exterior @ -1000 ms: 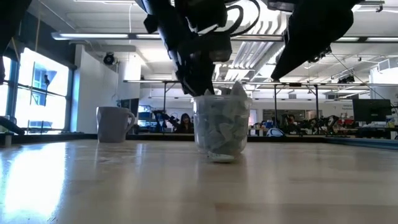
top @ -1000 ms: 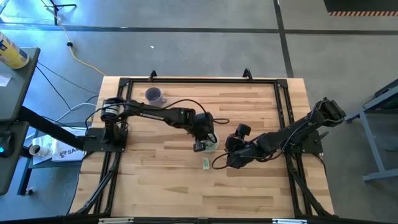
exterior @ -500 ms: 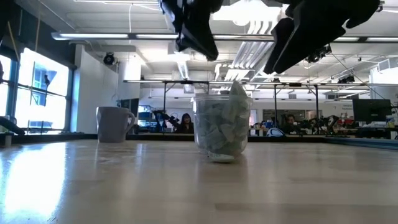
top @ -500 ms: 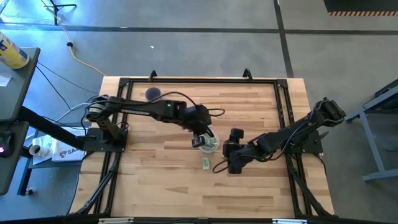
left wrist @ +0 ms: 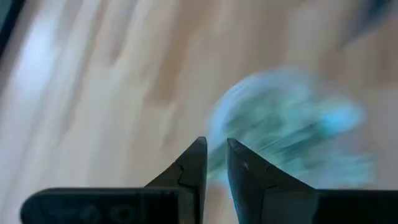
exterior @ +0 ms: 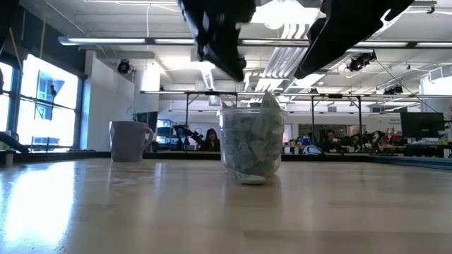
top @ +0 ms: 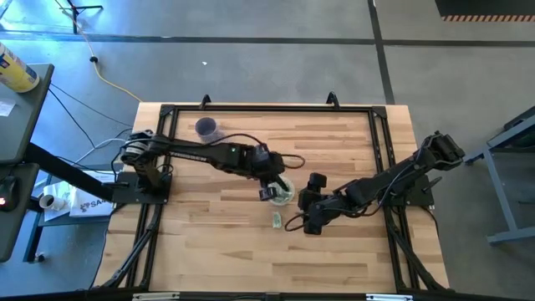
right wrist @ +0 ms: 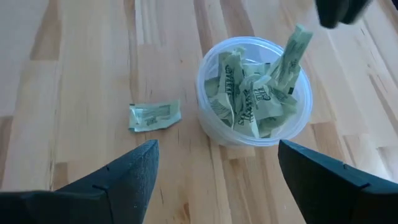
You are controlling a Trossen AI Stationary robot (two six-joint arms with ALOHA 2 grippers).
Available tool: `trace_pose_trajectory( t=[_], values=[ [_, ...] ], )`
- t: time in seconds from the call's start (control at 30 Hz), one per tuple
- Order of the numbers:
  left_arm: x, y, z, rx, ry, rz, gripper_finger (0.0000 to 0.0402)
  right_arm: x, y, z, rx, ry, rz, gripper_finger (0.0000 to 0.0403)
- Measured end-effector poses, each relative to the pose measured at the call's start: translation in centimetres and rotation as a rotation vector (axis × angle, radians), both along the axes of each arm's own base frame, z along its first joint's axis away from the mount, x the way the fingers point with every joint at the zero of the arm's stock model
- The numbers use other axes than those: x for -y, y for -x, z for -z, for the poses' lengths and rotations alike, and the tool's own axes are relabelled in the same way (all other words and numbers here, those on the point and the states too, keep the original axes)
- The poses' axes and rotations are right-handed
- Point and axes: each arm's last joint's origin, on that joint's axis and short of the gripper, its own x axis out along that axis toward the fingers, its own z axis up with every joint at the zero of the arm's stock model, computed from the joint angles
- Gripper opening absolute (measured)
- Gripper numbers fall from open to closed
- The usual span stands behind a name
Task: Pick and place Stevia / Truvia into bins
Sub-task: Put the bottom stevia packet into the transparent container, then put the stevia packet into the transparent container
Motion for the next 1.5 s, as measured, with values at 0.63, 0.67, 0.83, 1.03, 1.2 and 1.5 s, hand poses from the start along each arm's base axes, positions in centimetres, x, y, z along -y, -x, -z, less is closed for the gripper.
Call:
trace_pose_trajectory(
  t=[0.63, 0.67, 0.83, 1.03, 1.2, 1.5],
  values=[
    [-2.8, -0.6, 4.0, -0.174, 0.212, -0.053, 0.0097, -0.5, -0.6, 1.4, -0.024, -0.015, 0.031, 0.0319],
    [-2.5, -0.7, 4.0, -0.167, 0.211, -0.044, 0.0097, -0.5, -0.6, 1.5, -0.028, -0.012, 0.032, 0.0319],
    [-1.4, -1.0, 4.1, -0.157, 0.229, -0.013, 0.0097, -0.3, -0.4, 1.6, -0.047, 0.003, 0.038, 0.0319],
    [-1.4, -0.7, 4.2, -0.186, 0.157, -0.047, 0.0097, -0.2, -0.3, 1.7, -0.07, 0.025, 0.018, 0.0319],
    [-1.6, 0.5, 1.3, -0.152, 0.103, -0.079, 0.0097, -0.4, -0.2, 2.0, -0.113, 0.016, -0.083, 0.0319],
    [0.6, 4.6, -4.7, 0.006, 0.084, -0.203, 0.0097, -0.1, 0.8, 4.5, -0.195, -0.13, -0.14, 0.0319]
  ],
)
